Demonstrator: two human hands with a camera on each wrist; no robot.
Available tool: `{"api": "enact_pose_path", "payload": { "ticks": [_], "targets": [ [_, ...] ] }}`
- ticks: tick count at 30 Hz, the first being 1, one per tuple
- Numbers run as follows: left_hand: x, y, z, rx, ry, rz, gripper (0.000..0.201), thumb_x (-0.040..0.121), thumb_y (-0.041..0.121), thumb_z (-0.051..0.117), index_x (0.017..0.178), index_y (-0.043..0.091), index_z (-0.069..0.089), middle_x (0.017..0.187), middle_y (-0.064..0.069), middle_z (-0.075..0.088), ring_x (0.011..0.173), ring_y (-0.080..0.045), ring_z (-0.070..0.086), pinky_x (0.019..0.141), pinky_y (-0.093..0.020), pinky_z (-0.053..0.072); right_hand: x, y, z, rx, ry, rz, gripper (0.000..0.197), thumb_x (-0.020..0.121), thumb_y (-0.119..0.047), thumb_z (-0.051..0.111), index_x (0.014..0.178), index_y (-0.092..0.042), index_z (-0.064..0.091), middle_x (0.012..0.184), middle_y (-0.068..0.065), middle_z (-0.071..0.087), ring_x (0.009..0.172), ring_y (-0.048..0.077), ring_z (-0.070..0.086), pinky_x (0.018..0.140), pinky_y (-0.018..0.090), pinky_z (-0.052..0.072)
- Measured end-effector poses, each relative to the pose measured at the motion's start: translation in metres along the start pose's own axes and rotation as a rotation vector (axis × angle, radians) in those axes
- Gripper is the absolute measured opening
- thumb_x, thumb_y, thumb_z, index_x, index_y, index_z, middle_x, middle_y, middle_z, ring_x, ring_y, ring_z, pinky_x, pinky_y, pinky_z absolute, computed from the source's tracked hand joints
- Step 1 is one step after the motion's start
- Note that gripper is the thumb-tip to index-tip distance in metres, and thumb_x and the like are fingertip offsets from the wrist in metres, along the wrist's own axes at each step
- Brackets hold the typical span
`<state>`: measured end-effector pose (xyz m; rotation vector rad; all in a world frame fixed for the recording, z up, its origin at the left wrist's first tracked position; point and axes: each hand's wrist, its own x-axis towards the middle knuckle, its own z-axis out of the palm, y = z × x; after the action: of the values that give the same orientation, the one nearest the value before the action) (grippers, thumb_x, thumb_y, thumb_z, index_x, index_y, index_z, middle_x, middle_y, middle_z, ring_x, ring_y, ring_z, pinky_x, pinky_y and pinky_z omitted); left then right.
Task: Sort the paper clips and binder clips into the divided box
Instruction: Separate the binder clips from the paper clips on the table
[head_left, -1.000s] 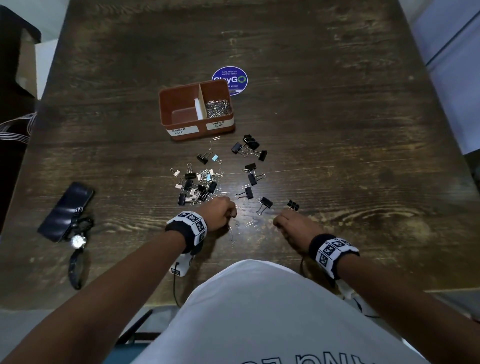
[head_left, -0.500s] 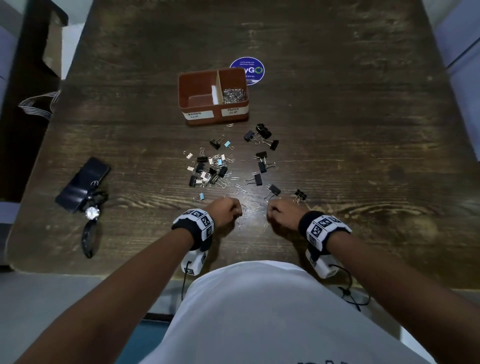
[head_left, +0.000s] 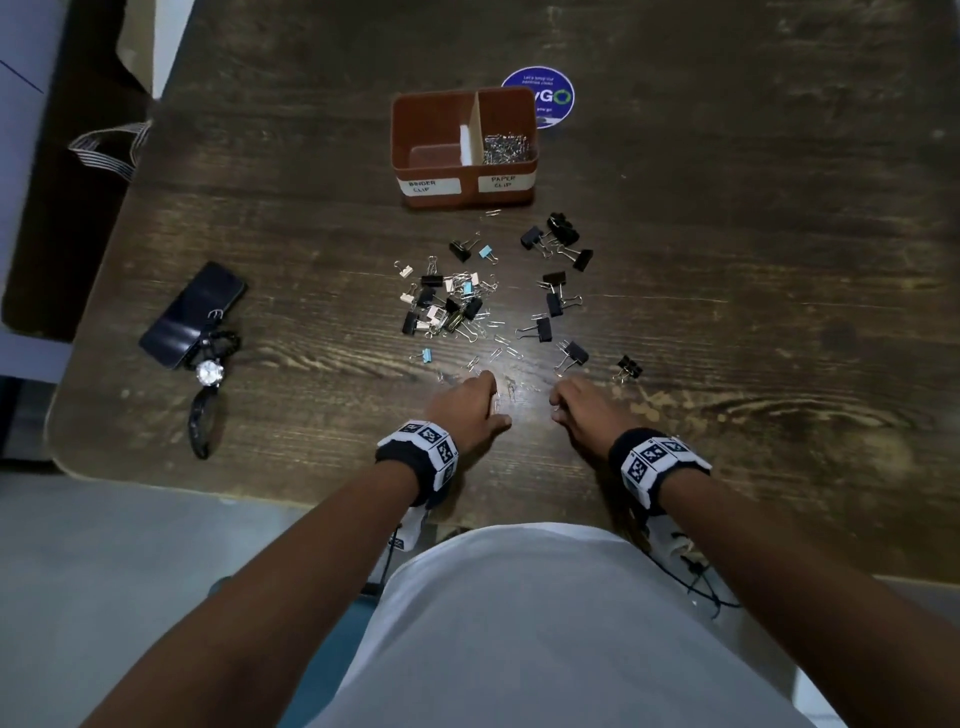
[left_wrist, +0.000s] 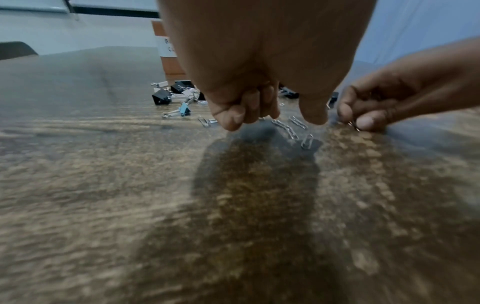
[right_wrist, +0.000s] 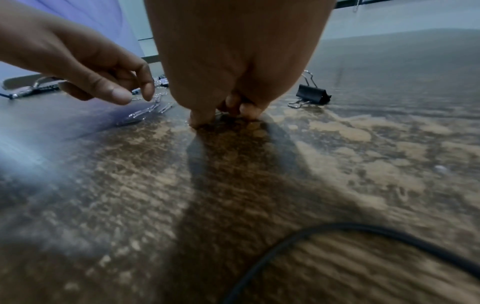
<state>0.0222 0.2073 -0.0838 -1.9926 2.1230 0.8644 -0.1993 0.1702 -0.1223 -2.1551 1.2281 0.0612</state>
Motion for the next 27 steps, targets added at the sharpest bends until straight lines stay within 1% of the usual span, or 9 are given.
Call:
{"api": "enact_pose_path", "payload": {
  "ticks": [5,8,13,16,19,21,22,25,27],
  "targets": [
    [-0.006,0.014,0.020,0.050,0.079,-0.014,0.022,0.094,0.027,0.058,0.105,0.013,0.045,0.104,-0.009,0.058,0.086,-0.028,0.059,0.068,-0.039,0.045,-0.001,-0.001,-0.003,-0.130,0.045,-0.051,0.021,0.089,-0.020,0.064,0.107,-0.010,0.058,0.106,0.006,0.051,0.083,0.021,0.054,0.065,0.029,0.040],
    [-0.007,0.019,0.020,0.030,0.035,-0.067,0.012,0.096,0.017,0.052,0.106,0.010,0.049,0.106,-0.013,0.057,0.089,-0.033,0.061,0.073,-0.042,0.048,0.000,0.000,-0.002,-0.123,0.034,-0.099,0.008,0.089,-0.015,0.063,0.093,-0.010,0.059,0.095,0.004,0.049,0.078,0.021,0.055,0.065,0.030,0.046],
    [-0.002,0.019,0.022,0.218,-0.063,-0.001,0.028,0.084,0.003,0.054,0.111,0.004,0.047,0.104,-0.015,0.057,0.083,-0.032,0.063,0.067,-0.041,0.053,0.003,0.002,-0.008,-0.187,-0.023,-0.137,0.010,0.092,-0.015,0.058,0.089,-0.006,0.055,0.092,0.009,0.048,0.074,0.023,0.052,0.067,0.037,0.048],
    [-0.002,0.018,0.018,0.129,-0.092,0.000,0.025,0.085,0.005,0.053,0.106,0.010,0.042,0.099,-0.012,0.056,0.078,-0.029,0.060,0.064,-0.040,0.050,-0.001,-0.002,-0.017,-0.206,-0.054,-0.153,0.005,0.094,-0.012,0.051,0.094,-0.007,0.051,0.095,0.009,0.045,0.072,0.022,0.049,0.064,0.035,0.042],
    [0.004,0.006,0.001,-0.028,-0.105,-0.080,0.026,0.084,0.006,0.057,0.099,0.016,0.038,0.082,-0.001,0.056,0.068,-0.022,0.054,0.055,-0.032,0.040,-0.003,-0.009,-0.031,-0.070,-0.053,-0.080,0.018,0.086,0.005,0.046,0.091,-0.012,0.044,0.084,0.003,0.047,0.066,0.017,0.044,0.054,0.026,0.029],
    [0.008,-0.009,-0.013,-0.096,-0.091,-0.119,0.031,0.081,0.011,0.060,0.101,0.018,0.038,0.083,0.000,0.060,0.071,-0.024,0.058,0.065,-0.035,0.047,0.004,-0.010,-0.037,0.112,-0.105,0.030,0.020,0.089,0.005,0.042,0.089,-0.015,0.041,0.079,0.000,0.049,0.069,0.019,0.048,0.054,0.025,0.031],
    [0.009,-0.015,-0.020,-0.135,-0.083,-0.132,0.031,0.081,0.012,0.060,0.101,0.019,0.038,0.084,-0.001,0.061,0.073,-0.023,0.060,0.069,-0.037,0.050,0.009,-0.010,-0.041,0.205,-0.126,0.063,0.018,0.093,0.002,0.041,0.091,-0.016,0.041,0.081,0.001,0.051,0.073,0.019,0.050,0.057,0.024,0.033],
    [0.014,-0.031,-0.034,-0.206,-0.031,-0.149,0.030,0.081,0.003,0.060,0.101,0.016,0.042,0.081,0.002,0.058,0.071,-0.020,0.058,0.064,-0.033,0.047,0.021,-0.013,-0.049,0.411,-0.129,0.146,0.020,0.098,-0.003,0.038,0.107,-0.017,0.050,0.098,-0.001,0.055,0.089,0.018,0.055,0.071,0.026,0.037],
    [0.017,-0.038,-0.043,-0.238,0.003,-0.143,0.027,0.085,-0.003,0.052,0.107,0.012,0.049,0.080,0.002,0.059,0.072,-0.021,0.060,0.060,-0.027,0.044,0.028,-0.016,-0.051,0.521,-0.151,0.213,0.028,0.097,-0.001,0.037,0.102,-0.017,0.059,0.097,-0.008,0.057,0.095,0.016,0.058,0.080,0.031,0.044]
  ]
}}
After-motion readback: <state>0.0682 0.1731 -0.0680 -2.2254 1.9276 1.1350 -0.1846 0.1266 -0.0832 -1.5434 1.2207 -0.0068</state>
